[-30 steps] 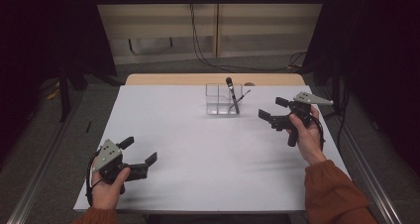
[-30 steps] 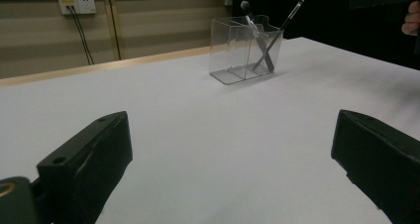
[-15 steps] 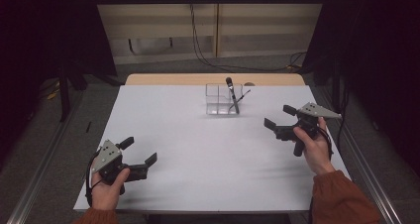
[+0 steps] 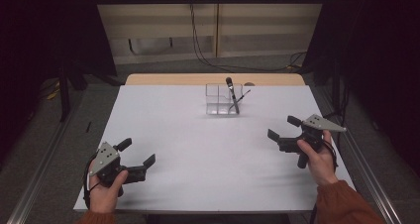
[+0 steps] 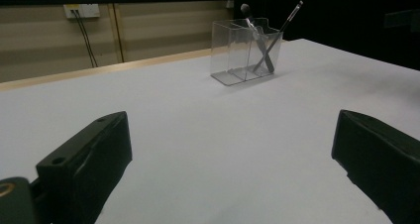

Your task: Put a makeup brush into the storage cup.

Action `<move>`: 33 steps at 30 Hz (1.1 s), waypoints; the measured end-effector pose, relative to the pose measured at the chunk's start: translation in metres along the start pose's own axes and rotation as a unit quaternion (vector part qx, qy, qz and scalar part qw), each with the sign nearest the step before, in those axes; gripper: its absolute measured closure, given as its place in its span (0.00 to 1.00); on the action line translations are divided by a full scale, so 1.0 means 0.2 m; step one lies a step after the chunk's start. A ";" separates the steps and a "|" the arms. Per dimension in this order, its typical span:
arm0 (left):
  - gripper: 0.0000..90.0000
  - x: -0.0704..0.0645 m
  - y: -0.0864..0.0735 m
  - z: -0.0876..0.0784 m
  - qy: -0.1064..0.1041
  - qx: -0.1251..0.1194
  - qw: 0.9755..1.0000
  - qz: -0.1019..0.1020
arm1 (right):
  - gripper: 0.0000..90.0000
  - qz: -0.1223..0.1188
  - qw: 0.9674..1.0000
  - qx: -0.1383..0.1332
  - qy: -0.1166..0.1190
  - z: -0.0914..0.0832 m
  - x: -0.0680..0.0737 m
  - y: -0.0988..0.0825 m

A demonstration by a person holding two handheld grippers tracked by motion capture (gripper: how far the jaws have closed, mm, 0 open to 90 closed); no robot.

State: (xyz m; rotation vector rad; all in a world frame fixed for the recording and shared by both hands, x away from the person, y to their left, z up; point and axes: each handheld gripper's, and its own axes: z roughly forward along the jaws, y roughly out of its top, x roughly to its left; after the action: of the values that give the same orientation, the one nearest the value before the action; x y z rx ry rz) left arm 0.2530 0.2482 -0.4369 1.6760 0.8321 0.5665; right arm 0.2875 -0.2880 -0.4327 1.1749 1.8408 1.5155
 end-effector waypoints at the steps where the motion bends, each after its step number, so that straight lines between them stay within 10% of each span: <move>1: 0.02 0.00 0.00 0.00 0.001 0.000 1.000 0.001 | 0.00 0.000 1.000 -0.001 -0.003 -0.01 0.00 -0.01; 33: 0.02 -0.03 -0.01 -0.02 -0.005 0.003 1.000 0.005 | 0.00 -0.014 1.000 -0.006 -0.022 -0.30 0.07 -0.23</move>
State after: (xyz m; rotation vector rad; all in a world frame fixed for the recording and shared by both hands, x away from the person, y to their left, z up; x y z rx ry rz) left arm 0.2453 0.2462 -0.4365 1.6881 0.8199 0.5623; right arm 0.2172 -0.3093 -0.4573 1.1626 1.8104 1.4710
